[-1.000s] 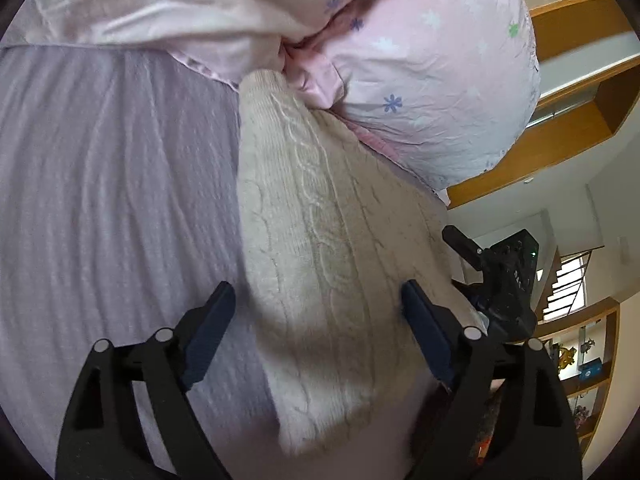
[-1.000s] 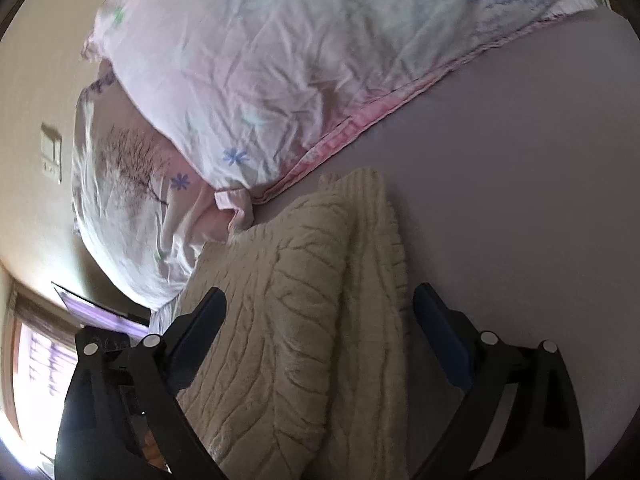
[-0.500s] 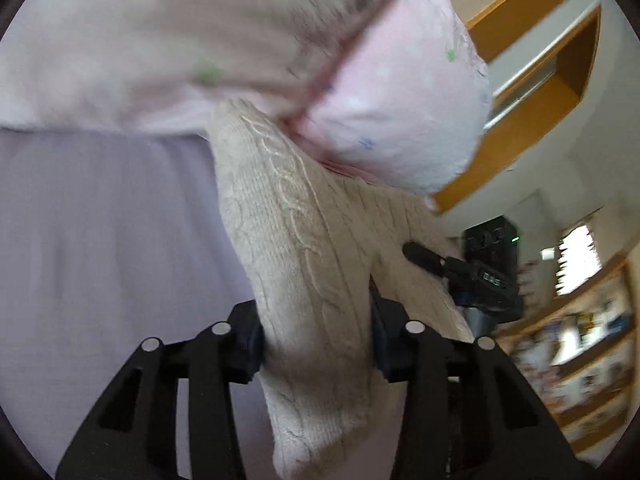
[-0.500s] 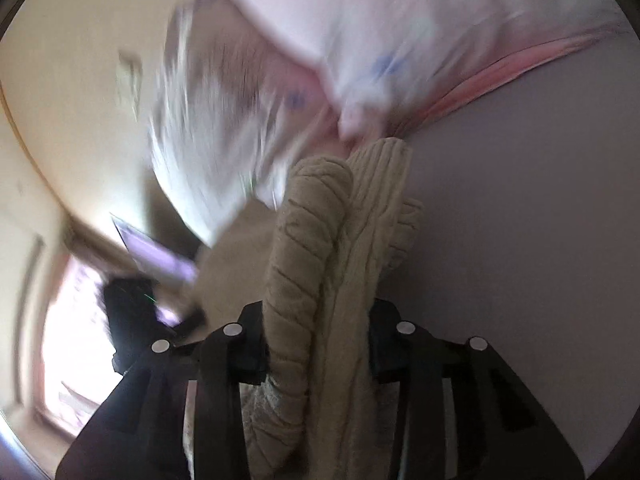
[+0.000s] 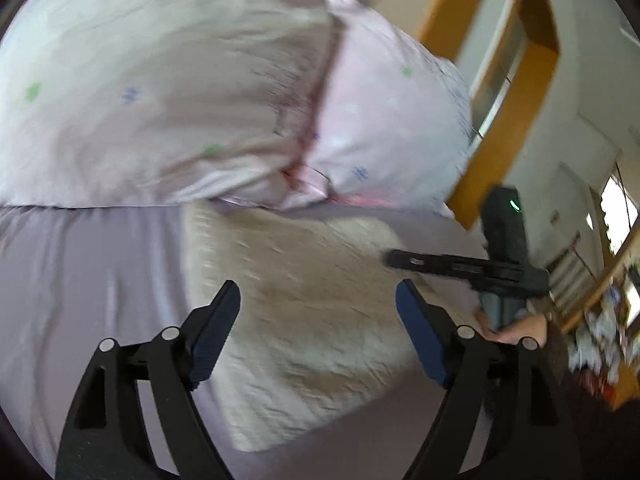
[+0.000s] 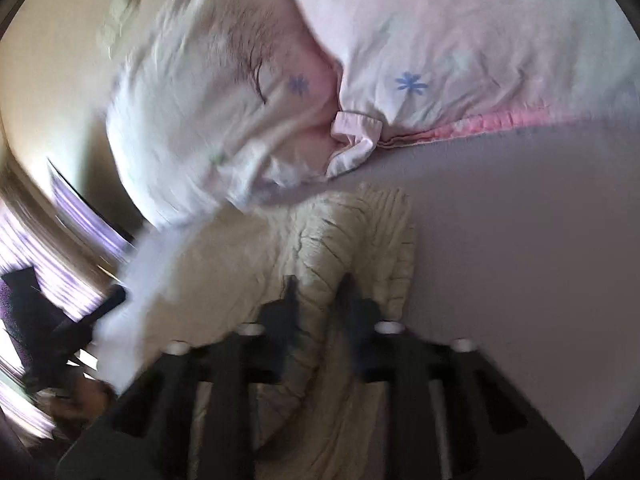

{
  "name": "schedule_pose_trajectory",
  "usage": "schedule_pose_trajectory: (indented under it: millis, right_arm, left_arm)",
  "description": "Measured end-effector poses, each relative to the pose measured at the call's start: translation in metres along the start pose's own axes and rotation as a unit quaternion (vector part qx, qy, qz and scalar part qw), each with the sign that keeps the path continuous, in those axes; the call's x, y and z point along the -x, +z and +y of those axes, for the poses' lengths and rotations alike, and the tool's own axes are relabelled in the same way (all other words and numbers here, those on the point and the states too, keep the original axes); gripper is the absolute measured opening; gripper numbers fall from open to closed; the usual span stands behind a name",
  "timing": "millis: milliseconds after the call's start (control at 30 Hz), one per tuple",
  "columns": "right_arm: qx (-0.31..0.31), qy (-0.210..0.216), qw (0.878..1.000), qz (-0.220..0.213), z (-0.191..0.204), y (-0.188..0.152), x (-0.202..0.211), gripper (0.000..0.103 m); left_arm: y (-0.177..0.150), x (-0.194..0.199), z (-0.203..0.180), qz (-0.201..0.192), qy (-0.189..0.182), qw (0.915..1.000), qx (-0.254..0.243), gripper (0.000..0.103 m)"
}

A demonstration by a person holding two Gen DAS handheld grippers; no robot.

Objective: Fold small clothes

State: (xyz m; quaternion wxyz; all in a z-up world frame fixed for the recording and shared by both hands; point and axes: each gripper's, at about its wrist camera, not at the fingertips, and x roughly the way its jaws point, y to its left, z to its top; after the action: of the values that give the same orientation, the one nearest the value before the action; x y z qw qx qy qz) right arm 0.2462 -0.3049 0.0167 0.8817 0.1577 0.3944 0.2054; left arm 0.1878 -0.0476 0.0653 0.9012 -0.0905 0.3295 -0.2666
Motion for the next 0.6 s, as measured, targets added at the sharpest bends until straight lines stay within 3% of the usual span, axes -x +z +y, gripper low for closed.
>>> schedule_pose_trajectory:
  millis: [67,167,300,367,433,500,567,600]
  right_arm:
    - [0.019,-0.018,0.999,-0.026,0.005,0.007,0.006,0.012]
    - [0.054,-0.083,0.993,-0.067,0.005,0.024,0.013,0.009]
    - [0.056,-0.145,0.988,-0.007,-0.014,0.022,-0.023,0.009]
    - [0.077,-0.157,0.985,-0.007,-0.012,0.019,-0.024,0.010]
    - [0.072,-0.151,0.986,-0.016,-0.007,0.019,-0.009,0.012]
    - [0.060,-0.136,0.988,-0.049,0.002,0.017,0.019,0.023]
    - [0.063,-0.085,0.991,-0.083,0.018,0.003,0.055,0.036]
    - [0.071,-0.063,0.992,-0.088,0.025,-0.005,0.066,0.037]
  left_arm:
    - [-0.003,-0.009,-0.006,0.016,-0.004,0.9998,-0.010,0.080]
    - [-0.014,-0.029,-0.011,0.048,-0.025,0.9983,-0.022,0.078]
    - [-0.022,-0.040,-0.023,0.053,-0.004,0.9958,-0.075,0.077]
    - [-0.024,-0.042,-0.024,0.050,-0.001,0.9954,-0.081,0.078]
    - [-0.023,-0.036,-0.021,0.046,-0.003,0.9964,-0.071,0.078]
    - [-0.023,-0.020,-0.014,0.033,-0.011,0.9983,-0.047,0.079]
    - [-0.024,-0.003,-0.007,0.016,-0.009,0.9995,-0.026,0.086]
    - [-0.026,0.008,-0.002,0.008,-0.004,0.9998,-0.015,0.087]
